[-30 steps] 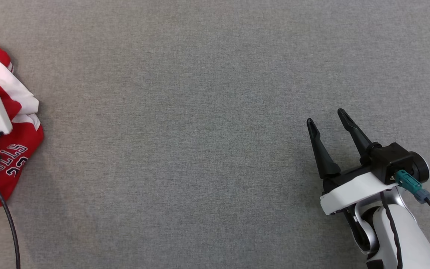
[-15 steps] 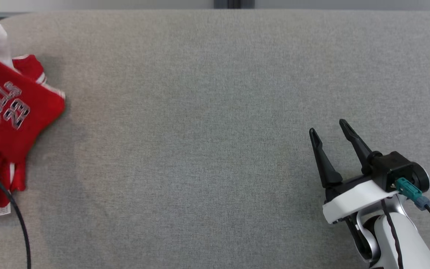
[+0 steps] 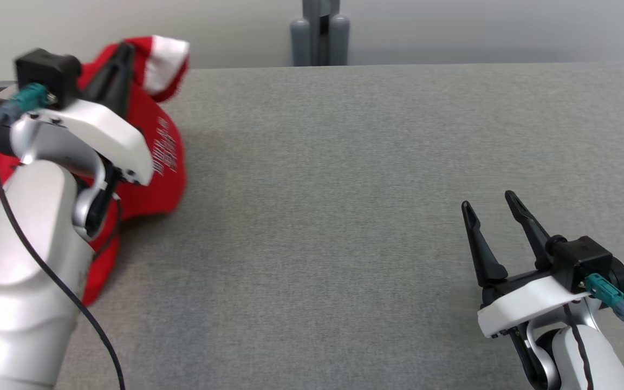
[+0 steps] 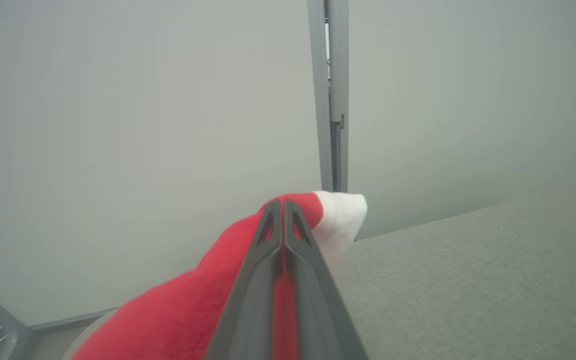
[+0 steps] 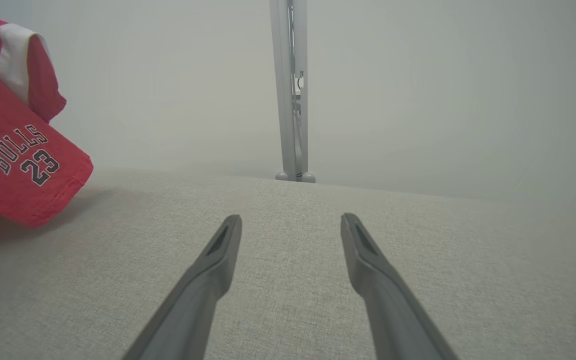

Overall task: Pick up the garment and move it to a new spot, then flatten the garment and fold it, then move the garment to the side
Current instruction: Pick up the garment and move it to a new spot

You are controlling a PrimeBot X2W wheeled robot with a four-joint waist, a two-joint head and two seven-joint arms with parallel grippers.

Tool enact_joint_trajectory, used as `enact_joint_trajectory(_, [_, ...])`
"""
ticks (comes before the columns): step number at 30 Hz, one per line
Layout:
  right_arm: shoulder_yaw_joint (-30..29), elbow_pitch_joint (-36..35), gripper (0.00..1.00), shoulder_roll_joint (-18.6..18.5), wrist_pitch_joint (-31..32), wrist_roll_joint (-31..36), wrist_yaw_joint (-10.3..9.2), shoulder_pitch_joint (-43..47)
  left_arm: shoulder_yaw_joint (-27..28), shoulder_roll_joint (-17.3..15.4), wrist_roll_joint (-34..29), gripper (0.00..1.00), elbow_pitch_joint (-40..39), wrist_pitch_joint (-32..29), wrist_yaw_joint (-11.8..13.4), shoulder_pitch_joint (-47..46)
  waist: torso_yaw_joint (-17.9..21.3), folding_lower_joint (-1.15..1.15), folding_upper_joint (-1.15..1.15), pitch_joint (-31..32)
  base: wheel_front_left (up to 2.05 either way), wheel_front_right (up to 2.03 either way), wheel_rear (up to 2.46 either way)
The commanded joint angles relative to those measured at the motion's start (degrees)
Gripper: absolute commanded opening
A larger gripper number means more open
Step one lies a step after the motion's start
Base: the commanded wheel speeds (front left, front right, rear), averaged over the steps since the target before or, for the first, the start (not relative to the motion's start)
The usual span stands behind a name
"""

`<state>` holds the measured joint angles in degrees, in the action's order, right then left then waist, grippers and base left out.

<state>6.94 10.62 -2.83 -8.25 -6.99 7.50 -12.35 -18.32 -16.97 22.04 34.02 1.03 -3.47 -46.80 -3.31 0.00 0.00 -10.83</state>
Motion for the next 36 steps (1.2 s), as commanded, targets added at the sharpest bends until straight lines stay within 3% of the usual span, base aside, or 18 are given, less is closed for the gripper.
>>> enact_joint_trajectory(1, [-0.24, -0.23, 1.00, -0.22, -0.03, -0.34, -0.02, 0.30, -0.38, -0.02, 0.11, 0.00, -3.15, -0.73, -0.03, 1.74, 1.45, 0.00, 0.00, 0.32, 0.00, 0.00, 0.00])
enact_joint_trajectory(8, [-1.00, -0.59, 1.00, -0.20, -0.97, -1.41, -0.02, -0.44, -5.37, -0.27, 0.00, 0.00, -24.68, -8.61, -0.35, 9.96, 9.26, 0.00, 0.00, -0.40, 0.00, 0.00, 0.00])
enact_joint_trajectory(14, [-2.40, -0.25, 1.00, -0.20, -2.05, -2.44, -0.02, -0.16, -11.77, 1.16, -0.15, 0.00, -33.11, -13.01, -1.71, 12.86, 15.56, 0.00, 0.00, -1.63, 0.00, 0.00, 0.00])
enact_joint_trajectory(21, [-2.85, 0.60, 1.00, -0.15, -3.23, -3.98, -0.02, -0.19, -17.89, 4.60, 1.10, 0.00, -28.56, -15.62, -2.51, 14.90, 20.17, 0.00, 0.00, -3.65, 0.00, 0.00, 0.00])
enact_joint_trajectory(24, [-2.01, 1.70, 1.00, -0.16, -4.40, -5.40, -0.02, -0.60, -19.80, 6.33, 1.16, 0.00, -21.31, -16.33, -2.34, 14.93, 22.42, 0.00, 0.00, -4.89, 0.00, 0.00, 0.00])
enact_joint_trajectory(33, [-1.99, 4.34, 1.00, -0.17, -6.14, -6.70, -0.02, -0.94, -21.55, 6.95, 2.69, 0.00, -10.90, -14.93, -3.02, 16.05, 22.41, 0.00, 0.00, -5.41, 0.00, 0.00, 0.00])
enact_joint_trajectory(34, [-2.09, 4.48, 1.00, -0.16, -6.17, -6.64, -0.02, -0.96, -21.39, 7.03, 2.71, 0.13, -10.68, -14.07, -2.91, 16.16, 21.88, 0.00, 0.00, -5.19, 0.00, 0.00, 0.00])
enact_joint_trajectory(35, [-2.07, 4.67, 1.00, -0.16, -6.14, -6.60, -0.02, -1.00, -21.24, 7.10, 2.72, 1.00, -10.74, -13.11, -2.68, 16.35, 21.35, 0.00, 0.00, -4.92, 0.00, 0.00, 0.00])
enact_joint_trajectory(36, [-2.12, 4.82, 1.00, -0.17, -6.26, -6.39, -0.02, -0.99, -21.15, 7.34, 3.02, 1.00, -11.04, -12.28, -2.64, 16.81, 20.77, 0.00, 0.00, -4.62, 0.00, 0.00, 0.00])
